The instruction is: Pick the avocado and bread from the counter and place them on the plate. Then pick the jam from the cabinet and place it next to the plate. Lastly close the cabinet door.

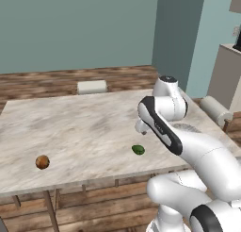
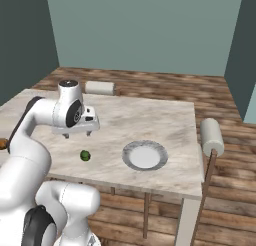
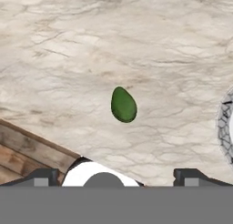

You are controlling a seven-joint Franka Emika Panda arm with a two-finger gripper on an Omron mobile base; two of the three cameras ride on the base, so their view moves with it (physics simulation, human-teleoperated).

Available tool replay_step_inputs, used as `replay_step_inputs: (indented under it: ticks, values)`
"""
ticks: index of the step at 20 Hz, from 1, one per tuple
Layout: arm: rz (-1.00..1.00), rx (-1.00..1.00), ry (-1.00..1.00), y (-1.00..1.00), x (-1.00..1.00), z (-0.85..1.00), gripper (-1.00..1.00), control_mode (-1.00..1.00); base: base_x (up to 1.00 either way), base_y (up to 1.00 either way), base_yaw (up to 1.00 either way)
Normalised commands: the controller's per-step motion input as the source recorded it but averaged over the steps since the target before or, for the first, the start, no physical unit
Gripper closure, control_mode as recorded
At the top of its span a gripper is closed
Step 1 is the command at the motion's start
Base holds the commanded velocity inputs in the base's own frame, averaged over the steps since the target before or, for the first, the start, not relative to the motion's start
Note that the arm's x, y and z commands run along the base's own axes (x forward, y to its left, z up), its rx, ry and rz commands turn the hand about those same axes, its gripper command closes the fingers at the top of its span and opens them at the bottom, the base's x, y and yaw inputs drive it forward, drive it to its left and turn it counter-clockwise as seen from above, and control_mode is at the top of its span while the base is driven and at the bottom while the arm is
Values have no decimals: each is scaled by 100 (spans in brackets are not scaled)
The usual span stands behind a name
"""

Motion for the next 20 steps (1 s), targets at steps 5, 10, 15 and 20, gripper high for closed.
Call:
replay_step_inputs:
  ticks: [5, 10, 15, 20]
  values:
    - [0, 0, 1, 0, 0, -28, -100, -100, 0, 0, 0]
    - [0, 0, 4, 0, 0, -29, -100, -100, 0, 0, 0]
    - [0, 0, 5, 0, 1, -29, -100, -100, 0, 0, 0]
    - [0, 0, 7, 0, 10, -29, -100, -100, 0, 0, 0]
